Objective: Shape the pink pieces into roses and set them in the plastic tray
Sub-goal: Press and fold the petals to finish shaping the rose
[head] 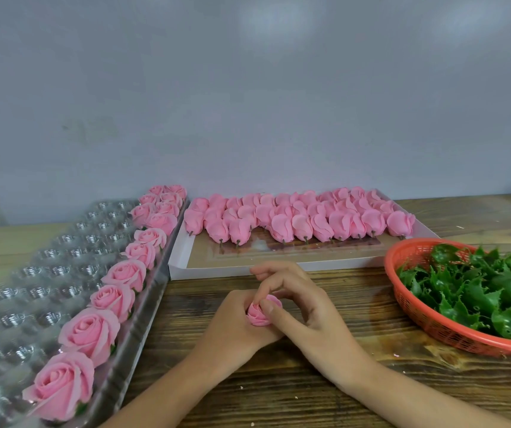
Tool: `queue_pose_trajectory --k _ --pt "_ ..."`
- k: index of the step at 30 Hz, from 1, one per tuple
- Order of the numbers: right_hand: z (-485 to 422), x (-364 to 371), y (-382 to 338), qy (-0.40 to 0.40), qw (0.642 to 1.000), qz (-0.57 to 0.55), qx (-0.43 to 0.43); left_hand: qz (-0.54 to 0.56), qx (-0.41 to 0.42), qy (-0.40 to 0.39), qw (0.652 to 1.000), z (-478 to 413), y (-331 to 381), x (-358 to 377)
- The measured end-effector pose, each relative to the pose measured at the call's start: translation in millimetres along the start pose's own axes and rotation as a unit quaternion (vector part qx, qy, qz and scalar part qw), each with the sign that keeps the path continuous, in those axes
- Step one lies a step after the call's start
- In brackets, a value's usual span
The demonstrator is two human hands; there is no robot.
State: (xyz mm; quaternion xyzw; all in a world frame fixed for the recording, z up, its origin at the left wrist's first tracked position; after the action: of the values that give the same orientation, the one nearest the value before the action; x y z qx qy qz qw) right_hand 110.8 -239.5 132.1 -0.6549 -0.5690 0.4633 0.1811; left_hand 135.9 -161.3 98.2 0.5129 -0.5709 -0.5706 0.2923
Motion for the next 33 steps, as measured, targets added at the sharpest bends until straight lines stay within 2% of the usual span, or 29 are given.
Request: queue_pose_trajectory --k 7,12,19,24,27,29,31,33 --pt "2 2 -1 -0.018 1.0 0.013 0.003 -0.041 -0.023 -0.006 0.999 0 -3 3" --pt "1 4 -2 -0.031 0.999 0.027 0.005 -0.124 -0.011 -0.01 0.992 -3 1 5" --pt "1 9 1 -0.045 0.998 0.045 0.006 -0.142 0.001 -0.028 0.989 -3 2 7" --pt "0 7 5 -0.04 0.998 0.054 0.015 -0.081 0.029 -0.017 0.996 -3 11 3" --pt "0 5 3 -0.036 0.999 0.034 0.013 -0.094 0.032 -0.007 0.995 -2 9 4" --pt "0 5 0 -0.036 0.999 0.019 0.005 -0.093 0.007 0.026 0.995 0 -1 -2" --pt "0 6 1 -0.041 0.999 0.011 0.01 -0.024 -0.029 0.073 0.997 2 -14 -12" --pt "0 7 4 -0.049 0.999 0.017 0.016 -0.054 -0.027 0.054 0.997 0 -13 -9"
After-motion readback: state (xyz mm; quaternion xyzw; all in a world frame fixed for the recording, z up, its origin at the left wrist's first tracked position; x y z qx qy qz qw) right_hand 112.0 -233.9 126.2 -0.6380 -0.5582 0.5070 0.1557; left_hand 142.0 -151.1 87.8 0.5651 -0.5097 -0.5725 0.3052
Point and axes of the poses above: each hand's wrist, its own z-axis away from the middle knuckle, its own x-axis out of the palm, y = z × x, the point moved 10 cm from there along -z, towards the middle knuckle, and after that the axes turned 13 degrees about z, right-handed, at the moved point
